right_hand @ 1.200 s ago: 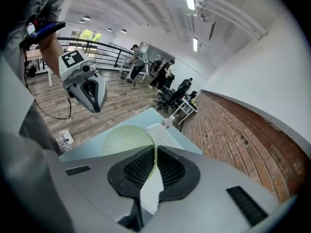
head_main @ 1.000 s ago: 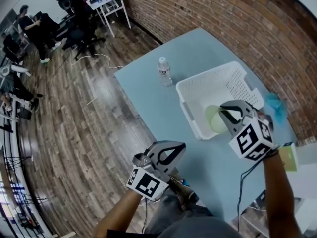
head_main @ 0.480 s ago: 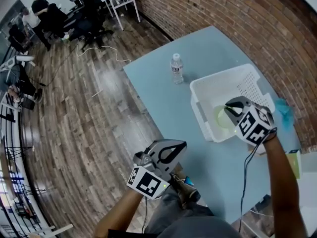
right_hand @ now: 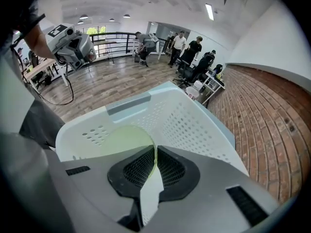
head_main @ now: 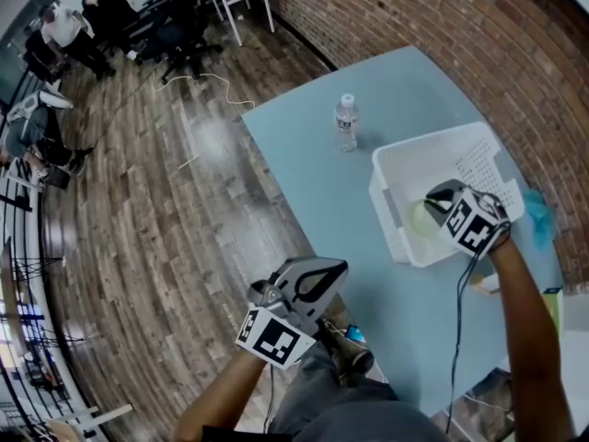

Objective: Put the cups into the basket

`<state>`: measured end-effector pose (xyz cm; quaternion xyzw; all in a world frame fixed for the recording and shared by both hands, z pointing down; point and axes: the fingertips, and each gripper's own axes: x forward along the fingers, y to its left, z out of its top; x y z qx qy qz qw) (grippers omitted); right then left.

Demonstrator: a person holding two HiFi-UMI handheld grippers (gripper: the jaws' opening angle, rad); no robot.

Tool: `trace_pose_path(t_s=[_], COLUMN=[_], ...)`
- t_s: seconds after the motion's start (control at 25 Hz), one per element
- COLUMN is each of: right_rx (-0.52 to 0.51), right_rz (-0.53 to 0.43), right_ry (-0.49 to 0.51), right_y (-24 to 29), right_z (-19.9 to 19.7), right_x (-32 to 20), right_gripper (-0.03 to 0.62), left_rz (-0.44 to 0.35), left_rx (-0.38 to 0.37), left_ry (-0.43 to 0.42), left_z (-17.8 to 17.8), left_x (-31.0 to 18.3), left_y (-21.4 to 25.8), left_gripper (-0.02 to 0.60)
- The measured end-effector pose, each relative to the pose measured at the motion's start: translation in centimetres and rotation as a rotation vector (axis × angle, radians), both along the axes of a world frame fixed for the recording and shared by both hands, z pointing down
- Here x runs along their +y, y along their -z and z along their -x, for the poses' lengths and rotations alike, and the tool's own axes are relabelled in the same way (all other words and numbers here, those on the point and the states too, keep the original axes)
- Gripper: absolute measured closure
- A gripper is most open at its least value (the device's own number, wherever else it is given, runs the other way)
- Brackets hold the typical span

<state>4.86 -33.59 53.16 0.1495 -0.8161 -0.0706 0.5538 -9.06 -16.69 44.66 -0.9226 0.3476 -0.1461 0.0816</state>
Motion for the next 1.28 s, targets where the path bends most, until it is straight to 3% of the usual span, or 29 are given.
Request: trace_pose_path(t_s=[0.52, 1.28], right_rx=[0.047, 0.09], right_rz=[0.089, 0.19], right_ry=[-0.021, -0.018], right_y=[-4.1, -8.0], right_z=[0.0, 0.5], right_x=[-0.5, -1.7], right_gripper=[0.565, 0.565], left_rz=[0.004, 0.034], left_rx=[-0.018, 0.015], left_ry=[0.032, 0.079], left_z=[2.1, 6.0], left_x=[0.8, 1.9], left_y=[-0.3, -1.7], left_gripper=[0.583, 0.583])
